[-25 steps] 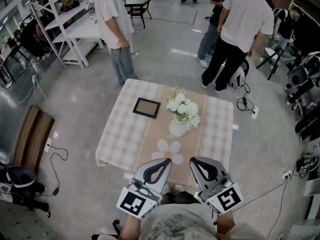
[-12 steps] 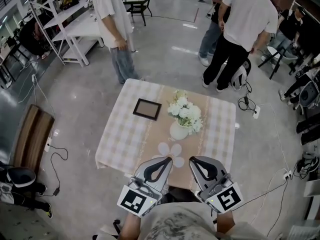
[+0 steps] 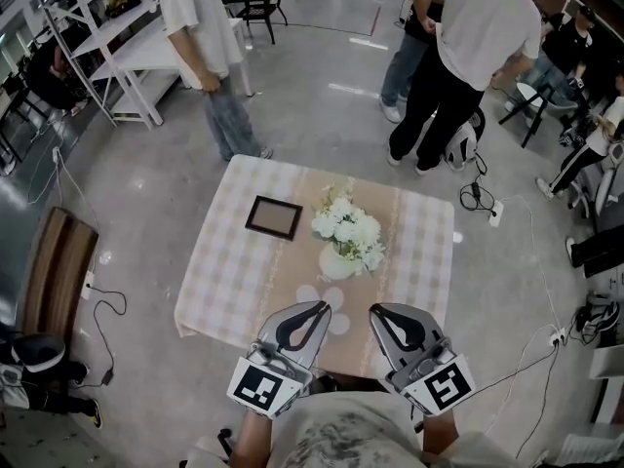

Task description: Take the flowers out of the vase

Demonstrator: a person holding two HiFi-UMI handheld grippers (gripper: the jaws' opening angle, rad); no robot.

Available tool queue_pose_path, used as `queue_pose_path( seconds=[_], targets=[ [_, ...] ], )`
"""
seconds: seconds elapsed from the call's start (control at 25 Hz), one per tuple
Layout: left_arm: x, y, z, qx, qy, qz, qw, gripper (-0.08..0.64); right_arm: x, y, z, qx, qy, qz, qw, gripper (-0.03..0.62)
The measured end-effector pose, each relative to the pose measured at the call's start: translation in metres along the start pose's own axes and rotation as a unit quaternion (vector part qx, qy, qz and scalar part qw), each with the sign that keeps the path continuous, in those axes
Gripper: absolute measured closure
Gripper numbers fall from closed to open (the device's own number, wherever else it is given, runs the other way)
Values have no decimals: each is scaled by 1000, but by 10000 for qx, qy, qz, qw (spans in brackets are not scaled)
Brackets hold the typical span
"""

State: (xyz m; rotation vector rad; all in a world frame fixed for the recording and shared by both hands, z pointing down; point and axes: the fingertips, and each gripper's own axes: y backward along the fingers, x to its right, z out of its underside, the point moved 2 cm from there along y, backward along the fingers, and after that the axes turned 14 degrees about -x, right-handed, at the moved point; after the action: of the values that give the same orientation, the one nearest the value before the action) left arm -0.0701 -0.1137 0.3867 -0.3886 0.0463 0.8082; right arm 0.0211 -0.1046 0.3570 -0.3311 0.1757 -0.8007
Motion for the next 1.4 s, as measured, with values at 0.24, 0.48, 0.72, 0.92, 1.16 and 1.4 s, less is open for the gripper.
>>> queue_pose_path(
  seconds=[0.24, 0.48, 0.72, 0.92, 1.16, 1.4],
  targets=[
    [-14, -20, 9, -56, -100, -116, 9999, 514, 17, -6, 6, -65, -69, -12, 10000, 575],
    [-20, -38, 17, -193, 32, -94, 9998, 475, 30, -11, 15, -144, -140, -63, 9998, 575],
    [-26, -57, 26, -374, 14, -128, 9992, 449, 41, -16, 18, -181, -192, -98, 9996, 575],
    [-32, -73, 32, -523, -13, -131, 9985, 411, 49, -20, 23, -249, -250, -99, 9993, 575],
    [-44, -93, 39, -569, -281, -126, 9979, 363, 61, -24, 28, -264, -318, -56, 9991, 575],
    [-52, -108, 45, -638, -362, -153, 9972, 299, 70, -26, 31, -339, -390, -27, 9987, 575]
  ],
)
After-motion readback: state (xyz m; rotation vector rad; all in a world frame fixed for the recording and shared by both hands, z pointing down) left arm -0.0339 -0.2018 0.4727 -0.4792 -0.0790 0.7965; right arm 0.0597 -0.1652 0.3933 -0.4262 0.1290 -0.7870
